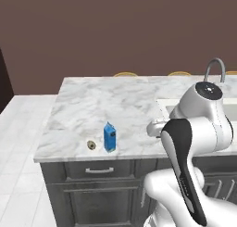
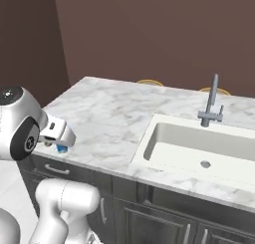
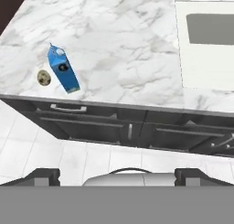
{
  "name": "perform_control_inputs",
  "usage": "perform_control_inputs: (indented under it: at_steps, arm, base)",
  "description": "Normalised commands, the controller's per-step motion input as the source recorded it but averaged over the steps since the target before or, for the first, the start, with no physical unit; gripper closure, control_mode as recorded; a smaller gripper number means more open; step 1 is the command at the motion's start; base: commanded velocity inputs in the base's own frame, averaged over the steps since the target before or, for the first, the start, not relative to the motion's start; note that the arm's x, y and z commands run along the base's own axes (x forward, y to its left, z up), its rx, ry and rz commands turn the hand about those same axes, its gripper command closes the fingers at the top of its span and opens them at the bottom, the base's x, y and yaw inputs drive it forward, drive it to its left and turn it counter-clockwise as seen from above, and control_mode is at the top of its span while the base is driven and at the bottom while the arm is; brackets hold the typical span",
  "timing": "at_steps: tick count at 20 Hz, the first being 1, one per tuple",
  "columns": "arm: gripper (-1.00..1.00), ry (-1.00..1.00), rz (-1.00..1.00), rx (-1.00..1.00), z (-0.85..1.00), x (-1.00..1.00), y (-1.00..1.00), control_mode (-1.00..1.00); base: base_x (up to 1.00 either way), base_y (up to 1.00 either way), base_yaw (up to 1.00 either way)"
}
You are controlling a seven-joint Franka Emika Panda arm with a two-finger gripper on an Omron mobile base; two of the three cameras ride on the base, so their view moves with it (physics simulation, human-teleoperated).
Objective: Gather the eggs and milk located in the vicinity of the sink area and place them right next to the bowl.
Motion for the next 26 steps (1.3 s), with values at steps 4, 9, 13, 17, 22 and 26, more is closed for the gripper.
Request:
perform_control_inputs:
  at_steps: [4,9,13,17,22,26]
  arm:
    - [-1.0,0.0,0.0,0.0,0.0,0.0,0.0,1.0]
    - [-1.0,0.0,0.0,0.0,0.0,0.0,0.0,1.0]
    - [-1.0,0.0,0.0,0.0,0.0,0.0,0.0,1.0]
    - [-1.0,0.0,0.0,0.0,0.0,0.0,0.0,1.0]
    - [-1.0,0.0,0.0,0.0,0.0,0.0,0.0,1.0]
    - [-1.0,0.0,0.0,0.0,0.0,0.0,0.0,1.0]
  base:
    - [0.53,0.3,-0.09]
    - [0.58,0.39,-0.06]
    - [0.52,0.37,-0.06]
    - [0.03,0.26,-0.01]
    - [0.0,0.0,0.0]
    - [0.0,0.0,0.0]
